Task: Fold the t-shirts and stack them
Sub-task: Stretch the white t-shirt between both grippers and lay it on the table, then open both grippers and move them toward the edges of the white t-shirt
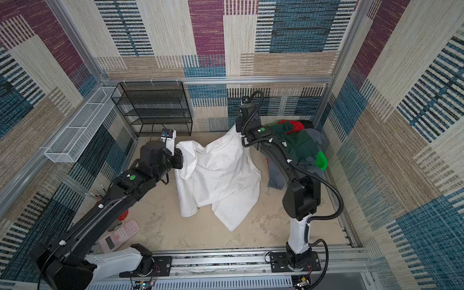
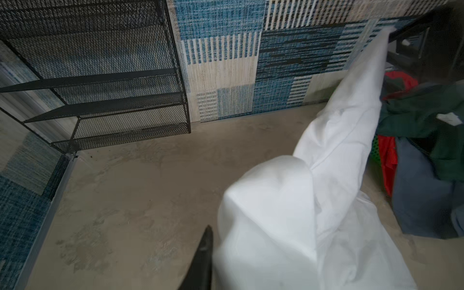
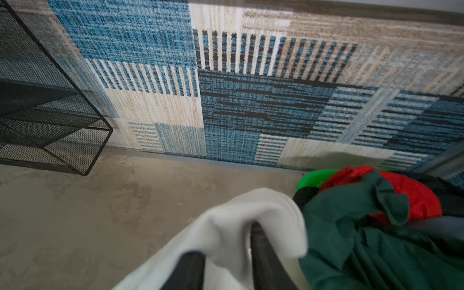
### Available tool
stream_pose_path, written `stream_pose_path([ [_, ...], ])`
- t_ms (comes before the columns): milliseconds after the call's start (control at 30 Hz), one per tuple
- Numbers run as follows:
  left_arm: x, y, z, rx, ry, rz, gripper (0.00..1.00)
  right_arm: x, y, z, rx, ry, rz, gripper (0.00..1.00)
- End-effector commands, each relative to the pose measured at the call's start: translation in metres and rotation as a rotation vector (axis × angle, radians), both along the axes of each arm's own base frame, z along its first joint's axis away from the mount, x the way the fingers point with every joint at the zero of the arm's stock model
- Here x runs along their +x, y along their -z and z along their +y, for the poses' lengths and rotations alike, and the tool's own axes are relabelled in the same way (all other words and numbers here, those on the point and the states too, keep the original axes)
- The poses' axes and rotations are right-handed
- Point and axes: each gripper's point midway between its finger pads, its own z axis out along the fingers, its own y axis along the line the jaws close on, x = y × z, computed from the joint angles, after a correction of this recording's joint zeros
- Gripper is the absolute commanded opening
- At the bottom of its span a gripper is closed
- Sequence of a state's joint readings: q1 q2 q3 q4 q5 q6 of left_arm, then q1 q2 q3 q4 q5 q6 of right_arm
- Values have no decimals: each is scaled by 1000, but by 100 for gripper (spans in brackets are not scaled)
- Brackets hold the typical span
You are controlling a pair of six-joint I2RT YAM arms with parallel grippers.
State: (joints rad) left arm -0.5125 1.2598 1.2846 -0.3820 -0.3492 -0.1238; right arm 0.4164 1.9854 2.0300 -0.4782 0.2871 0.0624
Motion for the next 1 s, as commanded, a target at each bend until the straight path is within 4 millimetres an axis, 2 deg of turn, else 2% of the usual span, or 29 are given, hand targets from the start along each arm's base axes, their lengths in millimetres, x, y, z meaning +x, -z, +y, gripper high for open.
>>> stream_pose_path([
  [0,13,-11,20,90,-133,16,76,11,10,10,11,-39,62,99],
  [33,15,-10,19,92,-134,30,86,12,10,14,22,-54,68,98],
  [100,14,-6,17,81,-127,43,99,8,11,17,48,-75,68,99],
  [167,9,0,19,62,-133,47,99,-2,8,16,69,-86,50,98],
  [300,-9,5,31,12,-158,21,99,-30,9,1,94,-64,20,99],
  [433,-29,10,43,-29,-175,5,99,-66,16,-11,138,-69,25,99],
  [533,-41,11,44,-56,-153,12,99,-94,26,-17,188,-79,48,99],
  [700,-60,33,16,-163,14,91,99,-139,54,-13,266,-163,127,99],
  [867,-85,69,-33,-368,220,225,97,-176,101,-22,309,-152,241,99],
  [967,-97,96,-53,-425,270,285,97,-191,130,-28,316,-131,309,99],
])
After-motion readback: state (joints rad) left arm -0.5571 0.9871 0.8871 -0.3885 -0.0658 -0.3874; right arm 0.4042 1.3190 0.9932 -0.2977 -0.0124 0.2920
